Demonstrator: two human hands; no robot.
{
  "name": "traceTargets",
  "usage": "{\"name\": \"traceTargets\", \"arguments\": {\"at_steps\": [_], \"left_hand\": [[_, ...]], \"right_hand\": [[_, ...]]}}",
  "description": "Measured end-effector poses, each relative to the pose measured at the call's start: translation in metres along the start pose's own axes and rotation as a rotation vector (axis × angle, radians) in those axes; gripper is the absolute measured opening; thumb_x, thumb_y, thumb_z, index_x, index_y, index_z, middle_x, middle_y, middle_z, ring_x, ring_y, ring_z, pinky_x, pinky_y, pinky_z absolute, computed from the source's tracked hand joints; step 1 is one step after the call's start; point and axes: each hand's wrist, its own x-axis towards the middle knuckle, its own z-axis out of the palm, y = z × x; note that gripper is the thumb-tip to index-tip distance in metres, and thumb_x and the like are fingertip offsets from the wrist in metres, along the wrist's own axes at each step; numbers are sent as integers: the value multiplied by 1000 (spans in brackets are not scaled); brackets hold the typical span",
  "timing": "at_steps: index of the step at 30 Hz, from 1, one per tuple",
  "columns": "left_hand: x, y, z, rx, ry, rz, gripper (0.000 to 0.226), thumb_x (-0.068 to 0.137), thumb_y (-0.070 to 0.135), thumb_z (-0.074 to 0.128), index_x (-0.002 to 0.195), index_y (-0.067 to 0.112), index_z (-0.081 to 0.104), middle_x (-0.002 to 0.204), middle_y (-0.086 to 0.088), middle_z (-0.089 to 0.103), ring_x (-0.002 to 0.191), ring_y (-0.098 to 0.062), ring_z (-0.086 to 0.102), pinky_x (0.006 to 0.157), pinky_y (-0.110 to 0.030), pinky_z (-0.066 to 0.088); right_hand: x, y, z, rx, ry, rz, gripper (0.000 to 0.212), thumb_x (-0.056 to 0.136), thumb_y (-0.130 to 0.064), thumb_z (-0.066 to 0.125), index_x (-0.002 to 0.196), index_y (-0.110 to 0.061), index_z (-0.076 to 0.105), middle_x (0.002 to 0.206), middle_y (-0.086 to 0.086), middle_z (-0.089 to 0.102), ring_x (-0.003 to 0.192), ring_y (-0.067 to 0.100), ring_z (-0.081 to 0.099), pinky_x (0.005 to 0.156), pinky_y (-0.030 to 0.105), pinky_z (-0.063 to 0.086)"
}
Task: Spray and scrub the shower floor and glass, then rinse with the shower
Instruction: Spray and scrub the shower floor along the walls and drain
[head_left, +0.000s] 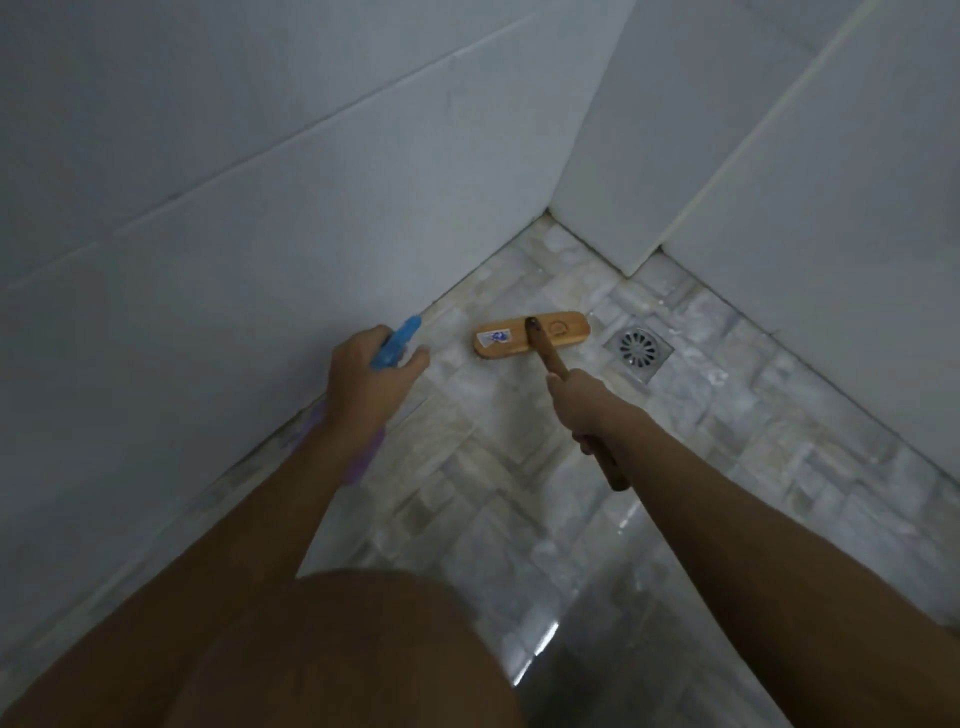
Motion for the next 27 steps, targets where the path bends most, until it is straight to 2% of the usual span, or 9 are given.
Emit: {"name": "traceTargets", "arguments": {"at_steps": [2,5,8,12,17,22,27], "left_hand": [[21,11,15,-31,-57,61,39,78,40,75,68,6,58,63,-7,61,58,-27,61,56,-39,51],[45,28,35,-46,-100,129,34,79,30,80,67,7,57,60,-2,57,52,-19,53,55,-33,48],[63,39,57,-4,-97,157,33,79,23,80,60,8,57,54,-1,53,49,-14,48,52,-29,43],[79,40,69,25,-70,153,38,82,23,78,57,14,51,50,4,44,46,-12,41,49,-32,39],[105,34,74,47,57,336,36,87,23,69,59,11,51,52,-4,48,46,-24,45,47,-38,41],[109,33,82,51,102,401,32,91,19,69,64,8,57,56,-5,52,49,-21,47,49,-33,39],[108,31,83,60,121,421,29,91,17,69,66,7,59,58,-5,52,49,-21,48,49,-31,40]], "right_hand": [[5,8,-14,28,10,46,46,106,-46,30,119,-6,47,92,18,61,54,27,57,47,35,52],[7,5,-28,13,10,76,45,107,-47,29,119,-7,47,89,15,61,53,25,56,45,34,52],[7,12,-34,41,-4,108,44,106,-48,29,122,-11,46,93,13,61,58,23,56,45,31,49],[0,35,-36,37,-7,130,43,106,-49,31,122,-13,47,96,8,58,64,20,58,40,27,45],[12,44,-49,13,-39,120,38,107,-47,32,120,-14,47,92,4,57,63,16,59,38,24,43],[68,4,-76,-15,5,27,42,108,-44,32,129,-11,45,88,9,59,57,20,58,41,26,45],[120,-42,-97,-30,37,-27,45,107,-47,30,129,-11,45,94,12,60,66,24,59,54,33,52]]}}
